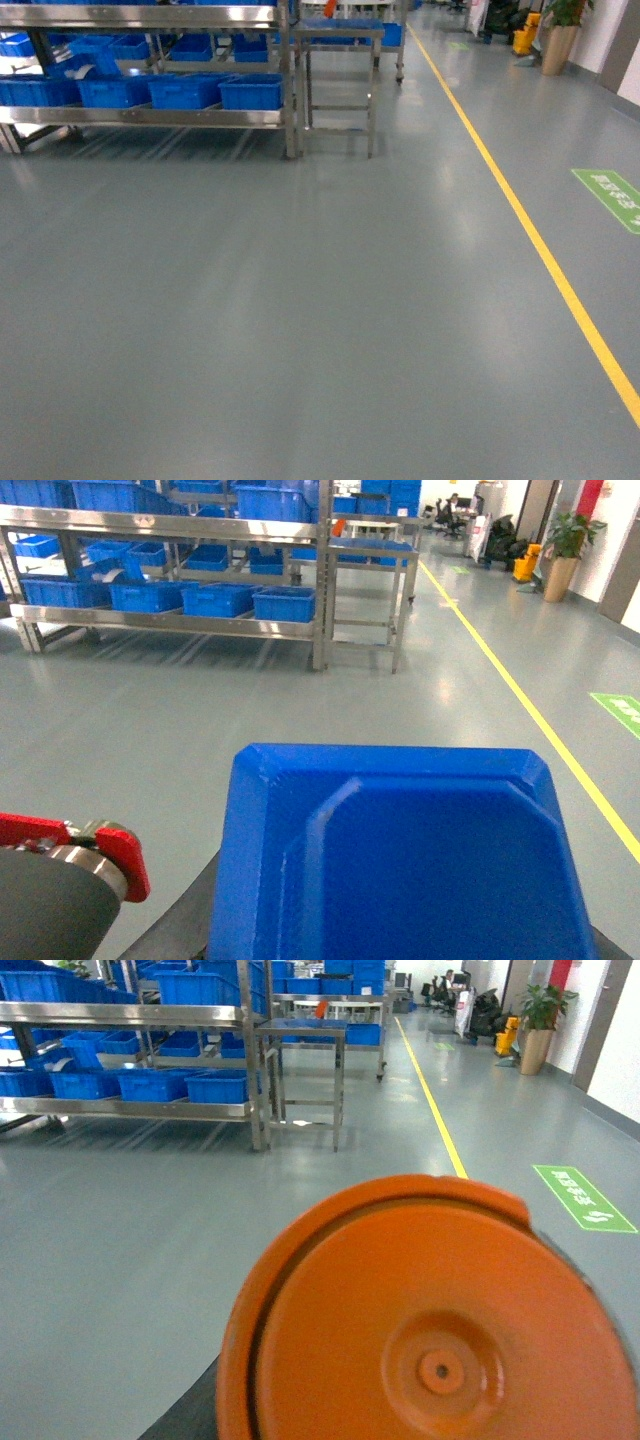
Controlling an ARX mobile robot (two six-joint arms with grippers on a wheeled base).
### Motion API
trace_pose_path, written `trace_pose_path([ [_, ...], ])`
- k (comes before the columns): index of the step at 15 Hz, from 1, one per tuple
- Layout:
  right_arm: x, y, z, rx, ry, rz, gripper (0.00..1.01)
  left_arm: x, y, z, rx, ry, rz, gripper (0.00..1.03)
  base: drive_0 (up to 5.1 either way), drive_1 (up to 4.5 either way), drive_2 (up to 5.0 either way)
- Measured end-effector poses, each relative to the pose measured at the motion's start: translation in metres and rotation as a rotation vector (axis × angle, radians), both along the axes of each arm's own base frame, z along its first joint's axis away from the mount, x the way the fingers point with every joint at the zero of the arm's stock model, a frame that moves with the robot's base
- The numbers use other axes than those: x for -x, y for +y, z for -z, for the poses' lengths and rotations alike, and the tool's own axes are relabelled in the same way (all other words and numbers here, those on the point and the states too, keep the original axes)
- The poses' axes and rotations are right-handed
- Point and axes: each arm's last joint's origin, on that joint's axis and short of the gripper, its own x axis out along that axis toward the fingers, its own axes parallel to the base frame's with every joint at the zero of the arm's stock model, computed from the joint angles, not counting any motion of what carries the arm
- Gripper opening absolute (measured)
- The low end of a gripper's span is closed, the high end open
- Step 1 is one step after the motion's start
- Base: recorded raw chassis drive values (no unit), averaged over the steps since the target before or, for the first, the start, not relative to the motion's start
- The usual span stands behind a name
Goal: Sort blue parts and orange caps into right shelf containers
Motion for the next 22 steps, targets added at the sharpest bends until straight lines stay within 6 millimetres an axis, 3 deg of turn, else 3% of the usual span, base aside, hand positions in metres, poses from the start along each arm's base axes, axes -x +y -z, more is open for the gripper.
trace_pose_path([
  [4,0.0,0.0,0.0,0.0,0.0,0.001,0.45,0.0,-0.0002,0.0,0.0,0.0,0.003,0.42,-1.0,-1.02,-1.0],
  [22,0.0,0.0,-0.0001,0.0,-0.001,0.0,0.45,0.0,-0.0001,-0.0003,0.0,-0.003,0.002,0.42,0.0,4.32,-4.2],
])
